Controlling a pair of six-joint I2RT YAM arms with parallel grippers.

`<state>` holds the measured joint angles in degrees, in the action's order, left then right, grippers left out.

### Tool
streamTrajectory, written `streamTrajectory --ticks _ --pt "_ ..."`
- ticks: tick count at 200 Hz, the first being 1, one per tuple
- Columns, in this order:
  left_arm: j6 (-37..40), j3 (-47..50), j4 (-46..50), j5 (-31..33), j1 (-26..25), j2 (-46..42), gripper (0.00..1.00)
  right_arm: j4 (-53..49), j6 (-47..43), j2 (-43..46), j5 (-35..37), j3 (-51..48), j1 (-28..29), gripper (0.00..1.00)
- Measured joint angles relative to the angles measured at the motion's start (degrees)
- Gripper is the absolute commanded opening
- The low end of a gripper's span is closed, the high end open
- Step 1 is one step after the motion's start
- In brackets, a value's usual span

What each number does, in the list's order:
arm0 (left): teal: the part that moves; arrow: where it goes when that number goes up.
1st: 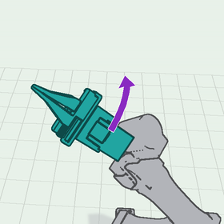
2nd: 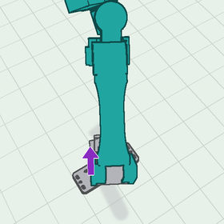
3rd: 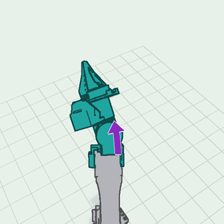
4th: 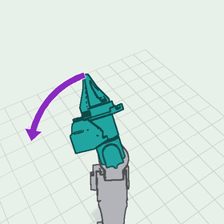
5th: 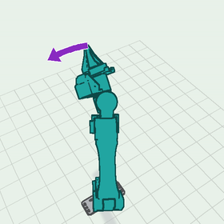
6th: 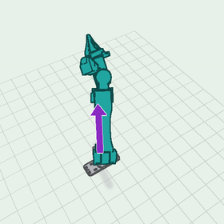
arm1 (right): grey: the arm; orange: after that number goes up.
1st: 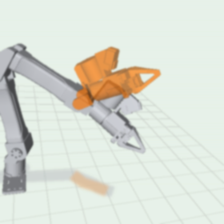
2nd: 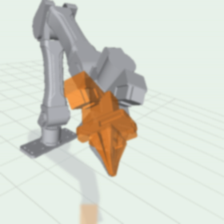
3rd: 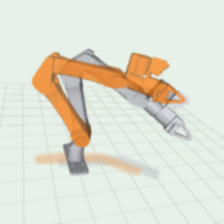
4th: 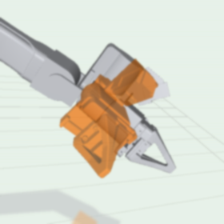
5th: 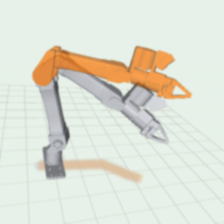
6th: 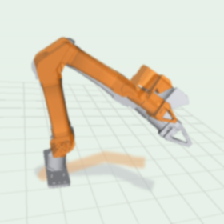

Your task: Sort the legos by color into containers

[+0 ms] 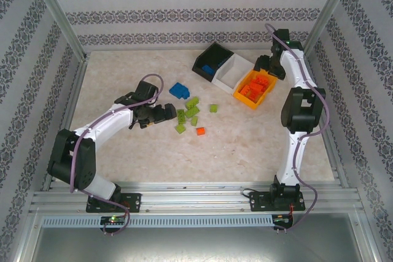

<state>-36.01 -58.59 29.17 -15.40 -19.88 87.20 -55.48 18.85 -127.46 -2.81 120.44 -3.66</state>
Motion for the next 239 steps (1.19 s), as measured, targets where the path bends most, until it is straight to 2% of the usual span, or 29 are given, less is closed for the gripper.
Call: streamTrajectory --ticks 62,113,144,203,225,239 --pt "-0.26 0.11 0.31 2.38 0.00 -1.73 1.00 0.31 1.60 0.24 -4.13 -0.46 -0.74 0.84" --pt "1.31 0.42 4.37 4.98 0.57 -9.40 1.00 2.27 5.03 8.55 -8.48 -10.84 -0.11 0.84" --pt "4.72 -4.20 8.17 4.76 2.43 -3.13 1.00 3.17 7.82 18.08 -11.74 -19.98 3.39 0.83" --pt "12.39 -20.17 9.55 1.92 2.71 10.97 1.00 1.57 10.82 26.38 -14.47 -27.69 14.23 0.83" --pt "11.34 -25.03 9.86 -0.90 2.69 15.96 0.98 0.81 11.52 28.68 -14.51 -30.51 16.90 0.83" --pt "6.91 -27.30 9.53 -3.21 2.69 19.32 0.95 0.83 12.09 30.49 -14.45 -32.96 18.27 0.83"
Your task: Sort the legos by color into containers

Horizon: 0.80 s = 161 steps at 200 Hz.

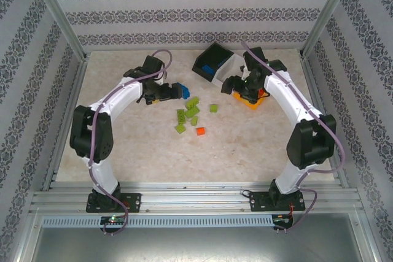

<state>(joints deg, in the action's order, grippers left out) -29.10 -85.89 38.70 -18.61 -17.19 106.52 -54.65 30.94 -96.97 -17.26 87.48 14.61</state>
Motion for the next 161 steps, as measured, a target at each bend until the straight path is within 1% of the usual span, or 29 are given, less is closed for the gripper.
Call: streamTrajectory --ticks 11,12,19,35,53,76,93,130,161 --pt "-3.63 -0.04 -0.85 -1.36 0.00 1.31 0.93 0.09 0.39 0.96 0.00 -1.42 0.68 0.83" --pt "-5.11 -0.04 -1.05 -1.64 -0.07 1.60 0.93 0.11 0.46 1.14 -0.02 -1.70 0.70 0.83" --pt "-7.63 -0.04 -1.68 -2.34 -0.13 2.36 0.92 0.37 0.57 1.62 -0.09 -2.58 0.94 0.83" --pt "-14.10 -0.68 -2.75 -2.89 -0.57 4.42 0.92 1.14 0.74 2.08 -0.48 -4.52 1.03 0.83" --pt "-19.26 -5.03 -1.77 -2.75 -1.60 8.11 0.92 1.97 0.76 2.03 -1.38 -6.10 1.03 0.82" --pt "-21.77 -15.89 2.08 -1.60 -3.13 14.14 0.90 4.24 0.63 2.19 -2.34 -8.76 1.05 0.82" --pt "-23.02 -21.33 3.82 -1.01 -3.69 16.68 0.89 5.68 0.35 2.29 -3.30 -11.30 1.05 0.82" --pt "-25.77 -26.49 6.32 -1.11 -3.74 20.41 0.86 6.08 0.24 2.54 -3.85 -12.35 1.66 0.81" --pt "-27.85 -26.99 6.56 -2.12 -3.74 23.87 0.80 6.54 0.96 5.01 -3.32 -13.07 3.15 0.79"
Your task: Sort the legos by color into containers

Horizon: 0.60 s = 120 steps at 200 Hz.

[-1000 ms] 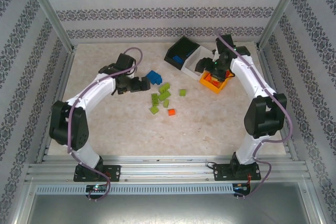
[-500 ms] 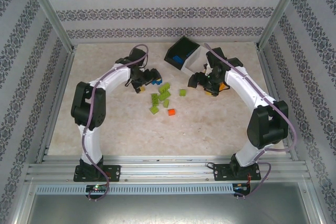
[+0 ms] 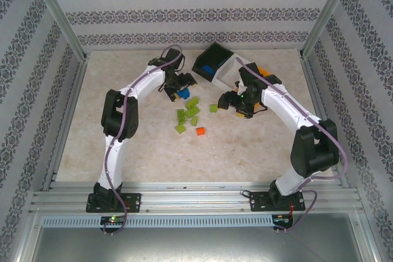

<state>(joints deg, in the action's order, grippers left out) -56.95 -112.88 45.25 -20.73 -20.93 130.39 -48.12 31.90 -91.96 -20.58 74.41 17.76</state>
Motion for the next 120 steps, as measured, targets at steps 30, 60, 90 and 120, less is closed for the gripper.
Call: streamTrajectory --ticks 30,60,90,120 --pt "-0.87 -0.02 0.04 -0.09 0.02 2.36 0.74 1.27 2.27 3.58 1.77 -2.82 3.26 0.78" --pt "-2.25 -1.27 -0.02 0.00 0.02 3.98 0.68 2.93 3.82 4.48 2.14 -5.81 5.42 0.76" --pt "-4.48 -3.04 -0.28 0.17 0.00 5.86 0.60 4.15 3.96 3.54 2.03 -6.64 5.49 0.76" --pt "-5.75 -5.01 0.24 1.18 -0.02 7.41 0.58 6.38 3.98 3.52 1.77 -8.50 5.49 0.75"
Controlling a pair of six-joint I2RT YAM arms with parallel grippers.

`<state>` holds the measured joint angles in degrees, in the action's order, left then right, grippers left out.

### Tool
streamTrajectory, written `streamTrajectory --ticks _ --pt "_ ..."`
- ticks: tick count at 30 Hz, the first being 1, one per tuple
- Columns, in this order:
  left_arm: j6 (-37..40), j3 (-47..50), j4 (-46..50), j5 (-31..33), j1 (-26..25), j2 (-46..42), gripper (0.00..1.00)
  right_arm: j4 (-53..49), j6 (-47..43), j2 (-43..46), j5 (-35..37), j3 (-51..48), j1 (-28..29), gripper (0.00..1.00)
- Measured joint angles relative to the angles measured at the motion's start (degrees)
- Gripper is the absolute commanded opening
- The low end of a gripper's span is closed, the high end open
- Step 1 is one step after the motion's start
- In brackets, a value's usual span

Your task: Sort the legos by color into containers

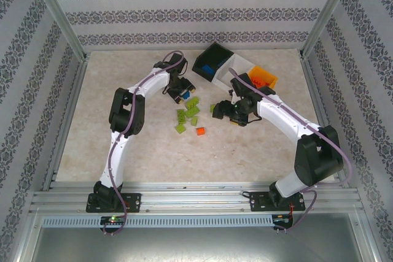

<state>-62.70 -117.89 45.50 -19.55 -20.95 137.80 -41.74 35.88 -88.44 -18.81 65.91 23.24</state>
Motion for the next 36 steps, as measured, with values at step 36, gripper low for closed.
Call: streamTrajectory --ticks 36 --pt "1.03 4.81 -26.69 -8.85 0.00 -6.69 0.30 -2.51 1.14 11.67 0.44 -11.10 -1.79 0.75"
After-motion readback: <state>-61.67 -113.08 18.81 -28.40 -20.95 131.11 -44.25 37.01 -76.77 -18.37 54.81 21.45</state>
